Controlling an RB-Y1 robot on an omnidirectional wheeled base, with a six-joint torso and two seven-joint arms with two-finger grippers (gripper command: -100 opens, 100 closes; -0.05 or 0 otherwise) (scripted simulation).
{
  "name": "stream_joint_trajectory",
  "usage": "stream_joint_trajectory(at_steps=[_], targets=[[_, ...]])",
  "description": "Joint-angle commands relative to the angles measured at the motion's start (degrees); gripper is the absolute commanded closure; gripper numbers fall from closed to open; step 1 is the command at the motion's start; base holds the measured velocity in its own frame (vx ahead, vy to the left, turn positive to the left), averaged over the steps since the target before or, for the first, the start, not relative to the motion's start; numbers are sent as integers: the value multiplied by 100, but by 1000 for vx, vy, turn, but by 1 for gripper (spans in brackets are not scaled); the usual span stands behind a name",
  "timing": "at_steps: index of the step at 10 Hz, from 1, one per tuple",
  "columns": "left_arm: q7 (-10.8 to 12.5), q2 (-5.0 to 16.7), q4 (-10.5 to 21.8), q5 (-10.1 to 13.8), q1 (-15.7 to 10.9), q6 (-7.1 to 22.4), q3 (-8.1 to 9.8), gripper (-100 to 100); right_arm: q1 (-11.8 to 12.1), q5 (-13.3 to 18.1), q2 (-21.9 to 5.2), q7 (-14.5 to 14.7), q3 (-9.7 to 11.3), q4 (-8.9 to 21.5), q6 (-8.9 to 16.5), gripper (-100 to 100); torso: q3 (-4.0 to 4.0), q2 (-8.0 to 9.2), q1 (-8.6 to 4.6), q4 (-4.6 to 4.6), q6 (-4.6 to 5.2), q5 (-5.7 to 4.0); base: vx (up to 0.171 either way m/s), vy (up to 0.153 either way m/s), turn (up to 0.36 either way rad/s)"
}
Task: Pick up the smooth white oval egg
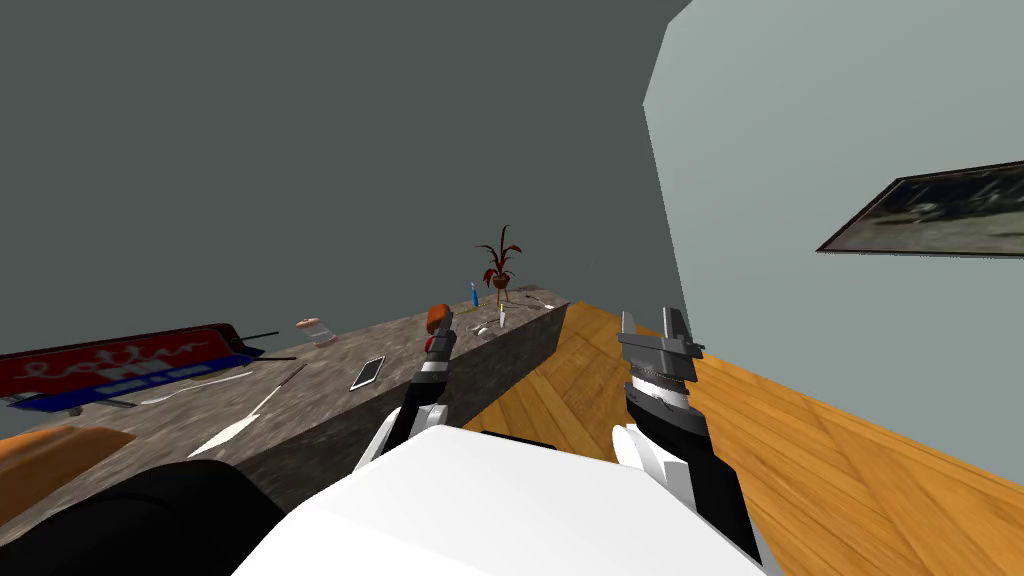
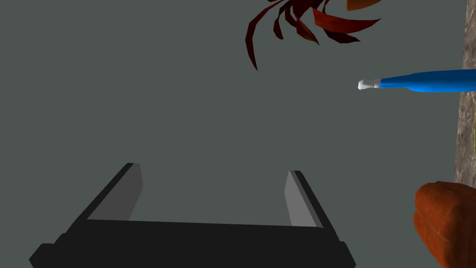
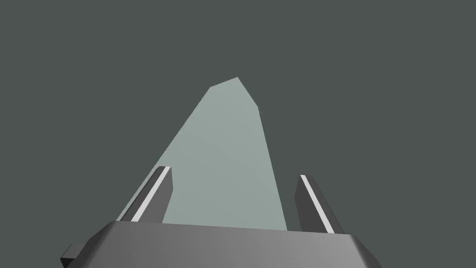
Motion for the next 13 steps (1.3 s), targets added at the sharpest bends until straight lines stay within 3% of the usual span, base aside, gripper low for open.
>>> stream_joint_trajectory(at_steps=[1, 6, 13], targets=[[0, 252, 70, 36, -88, 80, 32, -100, 0, 0, 0, 0, 0, 0, 0, 0, 0, 0, 0, 0, 0, 0, -4, -17, 65], [5, 859, 594, 329, -772, 690, 286, -100, 0, 0, 1, 0, 1, 0, 0, 0, 3, 5, -36, 1, -1, -7, -20, -75, 153], [15, 1068, 1430, 817, -1867, 1683, 708, -100, -1, 0, 1, 0, 1, 0, 0, 0, 6, 9, -33, 2, 2, -8, -39, -98, 179]])
